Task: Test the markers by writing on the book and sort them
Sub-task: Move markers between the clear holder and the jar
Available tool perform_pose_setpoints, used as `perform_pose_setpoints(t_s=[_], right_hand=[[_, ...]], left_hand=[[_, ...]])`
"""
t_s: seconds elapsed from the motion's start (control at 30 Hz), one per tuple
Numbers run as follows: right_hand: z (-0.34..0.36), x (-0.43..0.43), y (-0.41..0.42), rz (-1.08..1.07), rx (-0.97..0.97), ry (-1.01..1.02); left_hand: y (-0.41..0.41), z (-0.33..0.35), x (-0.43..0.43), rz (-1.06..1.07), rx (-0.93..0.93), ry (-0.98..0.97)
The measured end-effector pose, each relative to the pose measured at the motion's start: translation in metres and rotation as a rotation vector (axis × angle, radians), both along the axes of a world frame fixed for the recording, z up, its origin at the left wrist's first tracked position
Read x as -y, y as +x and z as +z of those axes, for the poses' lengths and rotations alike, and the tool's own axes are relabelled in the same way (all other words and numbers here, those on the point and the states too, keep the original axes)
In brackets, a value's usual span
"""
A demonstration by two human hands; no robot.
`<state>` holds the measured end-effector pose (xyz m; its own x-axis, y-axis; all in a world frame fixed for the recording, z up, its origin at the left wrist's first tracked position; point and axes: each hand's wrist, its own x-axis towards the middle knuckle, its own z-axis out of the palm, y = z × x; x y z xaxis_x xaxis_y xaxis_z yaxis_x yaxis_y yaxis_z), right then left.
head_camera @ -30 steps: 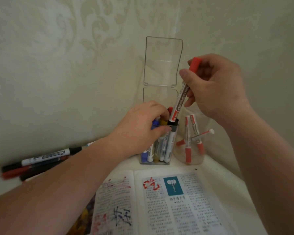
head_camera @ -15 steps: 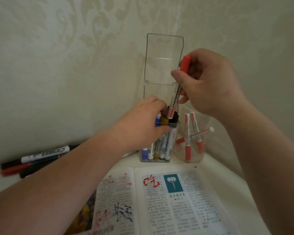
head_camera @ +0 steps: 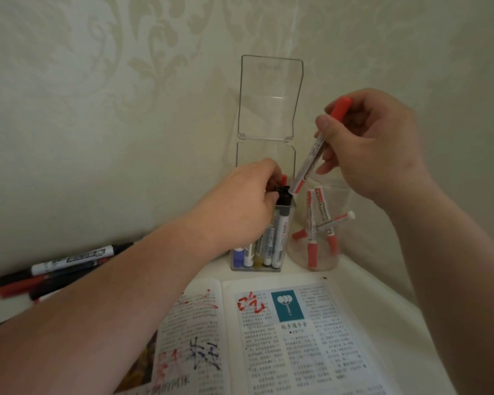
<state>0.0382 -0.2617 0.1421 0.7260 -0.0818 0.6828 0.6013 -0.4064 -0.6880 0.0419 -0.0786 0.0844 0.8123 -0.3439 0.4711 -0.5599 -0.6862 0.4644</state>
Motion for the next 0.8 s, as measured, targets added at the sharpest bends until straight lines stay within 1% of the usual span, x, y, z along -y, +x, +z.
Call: perform_pose_setpoints(t_s=[0.2, 0.33, 0.4, 0.5, 0.6, 0.73, 0.8], right_hand=[[0.002, -0.006, 0.002, 0.028, -0.006, -0.014], [-0.004, -0.014, 0.009, -0.011, 0.012, -0.046], [-0.009, -0.017, 0.012, -0.018, 0.006, -0.072], [-0.008, -0.021, 0.014, -0.027, 0.002, -0.083], [-0.002, -0.023, 0.016, -0.017, 0.004, -0.102], [0.011, -0.026, 0.019, -0.027, -0.059, -0.245], [0.016, -0.030, 0.024, -0.114, -0.042, -0.392]], left_hand=[[0.001, -0.001, 0.002, 0.058, 0.028, 0.093], [-0.004, -0.013, -0.004, 0.052, 0.075, -0.048], [-0.010, -0.025, -0.009, 0.045, 0.121, -0.068], [-0.014, -0.037, -0.014, 0.059, 0.179, -0.003], [-0.012, -0.033, -0.016, 0.070, 0.204, 0.044], [-0.015, -0.028, -0.014, 0.069, 0.231, 0.076], [-0.018, -0.028, -0.010, 0.083, 0.211, 0.099]])
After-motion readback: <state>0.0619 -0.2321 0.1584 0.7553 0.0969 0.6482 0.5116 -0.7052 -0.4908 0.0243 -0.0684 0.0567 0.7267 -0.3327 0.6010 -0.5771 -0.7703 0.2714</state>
